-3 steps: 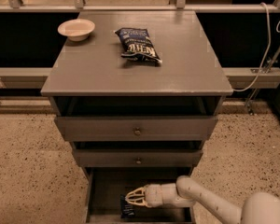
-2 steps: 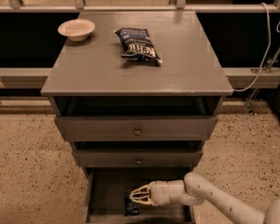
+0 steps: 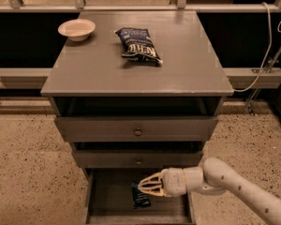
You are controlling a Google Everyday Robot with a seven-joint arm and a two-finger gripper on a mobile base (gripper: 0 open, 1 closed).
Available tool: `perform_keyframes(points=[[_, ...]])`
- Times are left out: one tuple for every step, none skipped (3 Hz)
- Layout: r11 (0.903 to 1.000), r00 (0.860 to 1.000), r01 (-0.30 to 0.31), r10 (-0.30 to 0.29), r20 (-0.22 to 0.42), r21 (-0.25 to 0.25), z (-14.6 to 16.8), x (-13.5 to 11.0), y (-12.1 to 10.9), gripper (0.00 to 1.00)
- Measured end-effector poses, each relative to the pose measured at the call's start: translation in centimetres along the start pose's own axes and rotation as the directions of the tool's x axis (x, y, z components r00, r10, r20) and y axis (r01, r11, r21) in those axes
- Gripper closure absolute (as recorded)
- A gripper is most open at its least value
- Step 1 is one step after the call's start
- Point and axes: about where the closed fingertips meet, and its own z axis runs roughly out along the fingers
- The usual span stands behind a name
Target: Pick rxbar blueberry from bottom drawer and place on counter
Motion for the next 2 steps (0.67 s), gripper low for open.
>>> perform_keyframes(points=[[0.9941, 0.994, 0.105, -0.103, -0.041, 0.027, -3.0, -5.3, -3.3, 1.0], [0.9905, 0.99, 0.134, -0.132, -0.056, 0.03, -3.8, -6.7, -4.2, 1.0]])
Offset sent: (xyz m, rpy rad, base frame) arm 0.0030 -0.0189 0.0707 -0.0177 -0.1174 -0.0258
